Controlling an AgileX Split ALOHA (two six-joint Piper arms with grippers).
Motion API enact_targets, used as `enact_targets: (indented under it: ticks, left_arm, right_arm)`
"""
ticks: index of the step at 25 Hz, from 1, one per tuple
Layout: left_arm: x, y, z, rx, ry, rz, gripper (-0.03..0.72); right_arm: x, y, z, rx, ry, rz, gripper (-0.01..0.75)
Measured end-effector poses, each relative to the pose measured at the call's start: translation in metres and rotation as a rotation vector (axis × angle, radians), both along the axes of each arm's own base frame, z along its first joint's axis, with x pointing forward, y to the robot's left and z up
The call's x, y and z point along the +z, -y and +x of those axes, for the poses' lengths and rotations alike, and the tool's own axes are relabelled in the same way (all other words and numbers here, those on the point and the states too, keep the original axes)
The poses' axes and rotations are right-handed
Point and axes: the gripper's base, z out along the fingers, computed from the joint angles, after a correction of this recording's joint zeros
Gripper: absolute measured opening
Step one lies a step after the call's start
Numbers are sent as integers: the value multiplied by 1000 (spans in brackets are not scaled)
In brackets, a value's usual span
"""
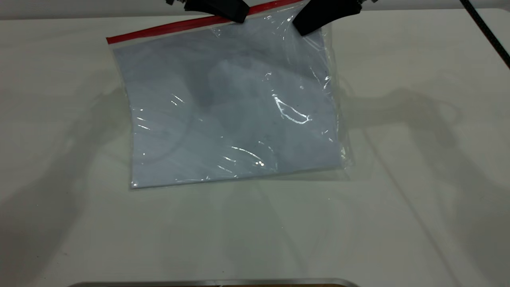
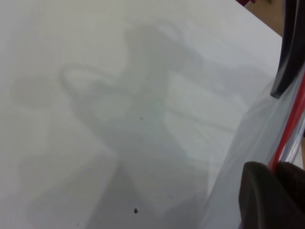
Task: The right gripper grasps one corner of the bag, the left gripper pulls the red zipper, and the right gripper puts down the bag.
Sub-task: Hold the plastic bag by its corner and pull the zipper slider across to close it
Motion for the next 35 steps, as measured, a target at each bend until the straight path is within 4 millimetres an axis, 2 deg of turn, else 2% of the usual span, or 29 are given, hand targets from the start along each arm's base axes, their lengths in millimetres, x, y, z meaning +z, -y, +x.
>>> enact_targets:
  ticks: [10,26,35]
  left_arm:
    - [-1,-24,7,44,-5,8,51]
    - [-9,-78,14,120,-65,120,54]
    - [-12,-104,16,177,-112,161,55]
  right_arm:
    - [2,16,6,-45,3,18,35]
    - [4,60,19,-171,8,47,35]
    - [5,66,21,-196,10,59,35]
